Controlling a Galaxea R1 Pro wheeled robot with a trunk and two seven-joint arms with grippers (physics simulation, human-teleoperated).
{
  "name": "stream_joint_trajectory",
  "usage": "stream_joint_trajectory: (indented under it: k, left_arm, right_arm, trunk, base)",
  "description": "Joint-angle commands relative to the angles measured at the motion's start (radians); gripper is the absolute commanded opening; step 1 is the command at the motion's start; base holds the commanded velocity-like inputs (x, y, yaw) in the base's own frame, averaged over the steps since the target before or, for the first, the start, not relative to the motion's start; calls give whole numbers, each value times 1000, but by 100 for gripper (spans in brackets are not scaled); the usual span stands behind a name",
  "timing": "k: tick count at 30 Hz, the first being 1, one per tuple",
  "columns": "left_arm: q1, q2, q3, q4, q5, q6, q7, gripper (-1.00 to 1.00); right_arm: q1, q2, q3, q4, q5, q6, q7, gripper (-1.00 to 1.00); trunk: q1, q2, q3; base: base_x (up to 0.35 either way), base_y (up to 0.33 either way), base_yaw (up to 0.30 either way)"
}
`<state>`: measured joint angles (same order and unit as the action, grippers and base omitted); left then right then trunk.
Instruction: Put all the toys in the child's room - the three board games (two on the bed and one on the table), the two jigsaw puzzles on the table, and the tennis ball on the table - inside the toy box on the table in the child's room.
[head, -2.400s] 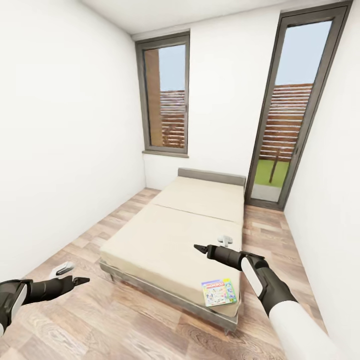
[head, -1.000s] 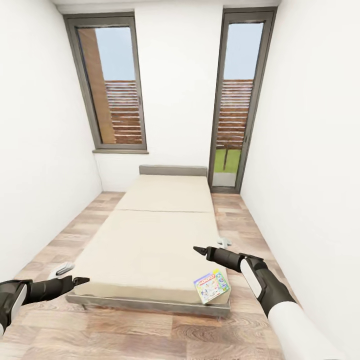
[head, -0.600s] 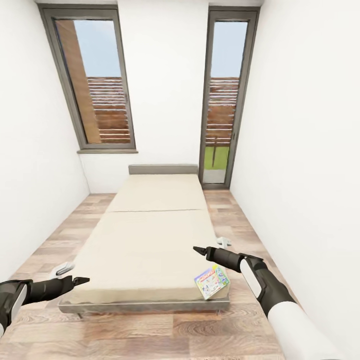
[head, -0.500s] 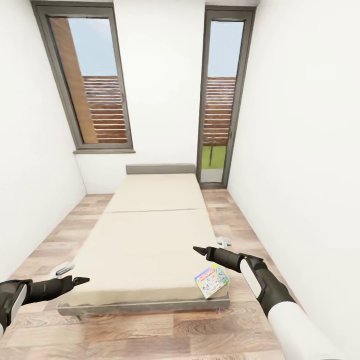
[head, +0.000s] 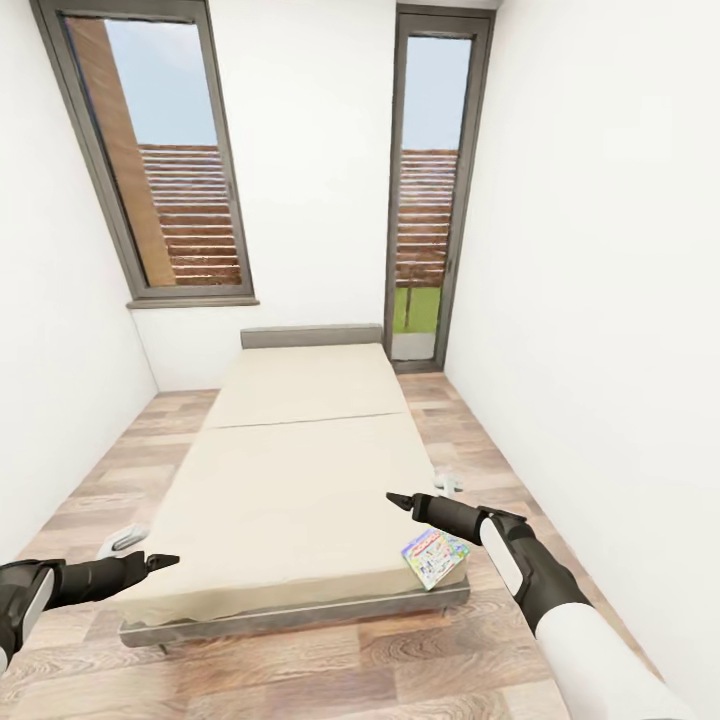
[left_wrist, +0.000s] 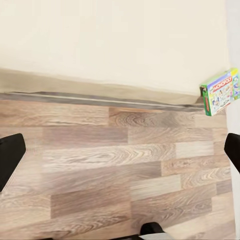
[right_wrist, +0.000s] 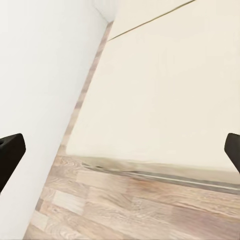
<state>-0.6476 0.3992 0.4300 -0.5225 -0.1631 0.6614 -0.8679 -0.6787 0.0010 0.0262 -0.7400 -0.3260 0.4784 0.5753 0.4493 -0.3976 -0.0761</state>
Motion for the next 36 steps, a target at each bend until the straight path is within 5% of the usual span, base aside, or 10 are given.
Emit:
stream_joint_trajectory:
  k: [1, 25, 36]
  left_arm:
    - [-1, -1, 7, -1, -10, 6, -8, 100]
    - [-1, -3, 7, -1, -10, 6, -6, 100]
    - [-1, -3, 7, -1, -10, 6, -7, 100]
  right_arm:
    - [-1, 0, 0, -1, -7, 8, -1, 100]
    - [-1, 3, 1, -1, -6, 6, -23, 100]
    - [-1, 3, 2, -1, -5, 6, -34, 100]
  trunk:
    - [1, -2, -2]
    - [1, -2, -3]
    - [1, -2, -3]
  base:
    - [0, 239, -14]
    - [0, 21, 1]
    - [76, -93, 204]
